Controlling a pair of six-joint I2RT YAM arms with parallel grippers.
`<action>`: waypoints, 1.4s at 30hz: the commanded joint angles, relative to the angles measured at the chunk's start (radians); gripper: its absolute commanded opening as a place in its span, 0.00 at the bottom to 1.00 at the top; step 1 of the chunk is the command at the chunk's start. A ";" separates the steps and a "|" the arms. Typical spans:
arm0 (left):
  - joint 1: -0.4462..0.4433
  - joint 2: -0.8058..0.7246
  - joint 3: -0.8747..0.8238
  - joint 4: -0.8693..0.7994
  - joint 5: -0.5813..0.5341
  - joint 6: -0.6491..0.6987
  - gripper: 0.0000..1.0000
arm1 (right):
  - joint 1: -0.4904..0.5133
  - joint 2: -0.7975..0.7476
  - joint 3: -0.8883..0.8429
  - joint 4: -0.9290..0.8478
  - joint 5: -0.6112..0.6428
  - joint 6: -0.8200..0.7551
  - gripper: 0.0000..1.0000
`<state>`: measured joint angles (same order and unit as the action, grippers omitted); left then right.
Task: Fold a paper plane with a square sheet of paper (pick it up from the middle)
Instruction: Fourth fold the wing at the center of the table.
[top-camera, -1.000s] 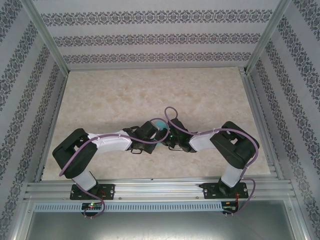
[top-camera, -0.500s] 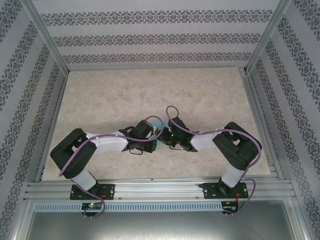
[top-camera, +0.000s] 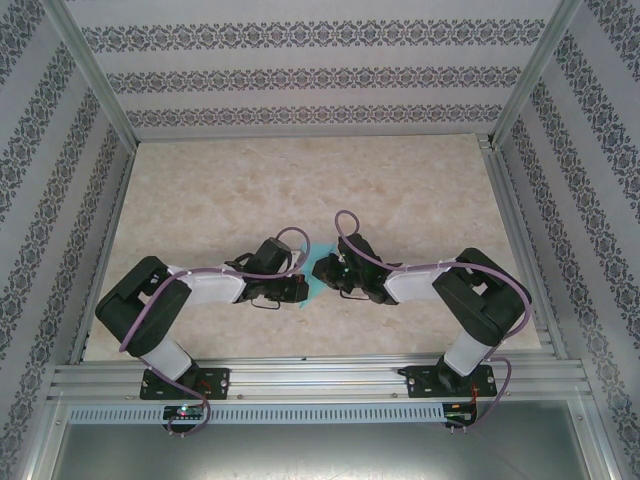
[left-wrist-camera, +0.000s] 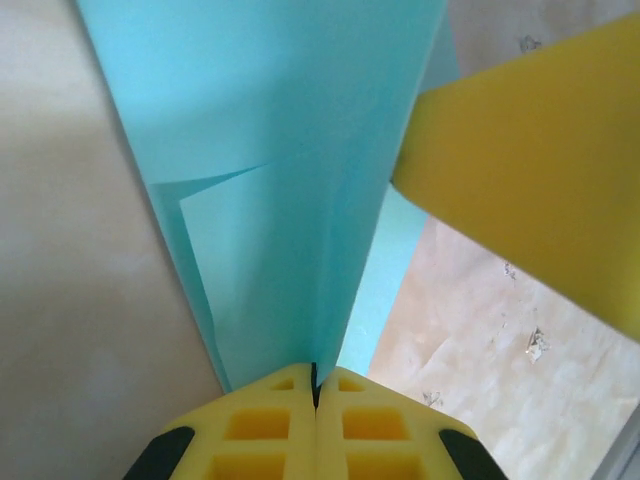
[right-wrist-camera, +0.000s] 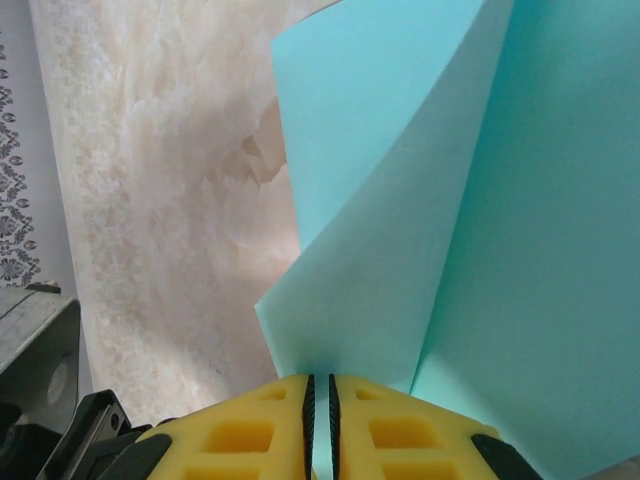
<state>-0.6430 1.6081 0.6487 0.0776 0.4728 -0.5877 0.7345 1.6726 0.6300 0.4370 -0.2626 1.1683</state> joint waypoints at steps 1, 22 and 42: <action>0.029 0.011 -0.029 0.049 0.076 -0.036 0.06 | -0.011 -0.007 0.003 -0.008 -0.010 -0.027 0.14; 0.117 0.073 -0.079 0.192 0.237 -0.170 0.05 | -0.031 -0.117 -0.050 -0.025 0.006 -0.051 0.14; 0.157 0.057 -0.159 0.358 0.246 -0.299 0.03 | -0.024 0.042 0.055 0.026 -0.040 -0.018 0.14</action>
<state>-0.5053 1.6760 0.5121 0.4095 0.7483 -0.8509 0.7094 1.7058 0.6643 0.4274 -0.2882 1.1427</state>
